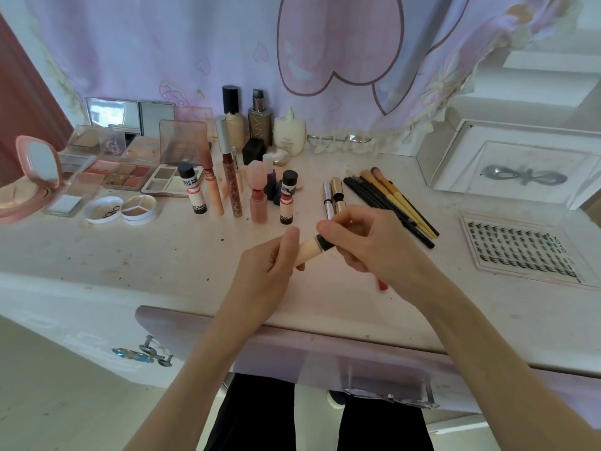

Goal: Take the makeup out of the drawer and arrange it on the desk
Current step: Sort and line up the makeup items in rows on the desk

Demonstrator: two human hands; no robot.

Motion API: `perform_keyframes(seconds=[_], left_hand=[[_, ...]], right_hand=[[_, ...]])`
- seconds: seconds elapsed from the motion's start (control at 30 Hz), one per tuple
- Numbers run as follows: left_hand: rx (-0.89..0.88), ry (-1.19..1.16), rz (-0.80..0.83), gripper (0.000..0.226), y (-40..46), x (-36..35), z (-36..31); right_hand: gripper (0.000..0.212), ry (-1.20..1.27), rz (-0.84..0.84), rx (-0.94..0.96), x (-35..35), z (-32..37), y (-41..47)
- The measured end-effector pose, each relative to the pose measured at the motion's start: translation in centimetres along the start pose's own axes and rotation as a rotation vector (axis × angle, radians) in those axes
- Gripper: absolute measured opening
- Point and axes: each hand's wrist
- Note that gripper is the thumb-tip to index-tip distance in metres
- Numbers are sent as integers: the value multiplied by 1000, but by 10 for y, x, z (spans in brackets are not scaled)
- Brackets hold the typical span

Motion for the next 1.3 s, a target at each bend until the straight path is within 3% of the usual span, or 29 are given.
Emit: perform_keyframes(seconds=[0.1,0.2,0.27,0.33,0.47,0.6,0.77,1.0,1.3], left_hand=[[-32,-5,159,45,4,5,3],[-47,7,181,40,5,6,8],[-72,23,154,38,3,4,10],[-89,31,149,37,2,3,11],[-84,24,195,42,1,5,10],[-107,94,198,44,-2,4,10],[-87,145,230,30,-3,3,10],[-109,149,191,23,-4,2,9],[-125,132,158,18,-4,2,11]], right_hand=[[9,57,22,48,8,1,2],[46,-133,-54,-22,1,-1,3],[54,-243,-153,-11,-4,-3,4],[44,-227,-177,51,-1,-2,4],[19,-160,-61,127,2,-2,4],[34,-235,-67,96,-4,-4,6],[6,-88,-55,134,4,-1,7],[10,-101,-22,168,12,0,4],[28,114,-75,156,16,-5,5]])
Point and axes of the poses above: each hand's wrist, its own y-axis towards the middle knuckle, its own x-axis out of the back of the hand, z = x × y, and after that the axes turned 1 degree about -x, right-handed
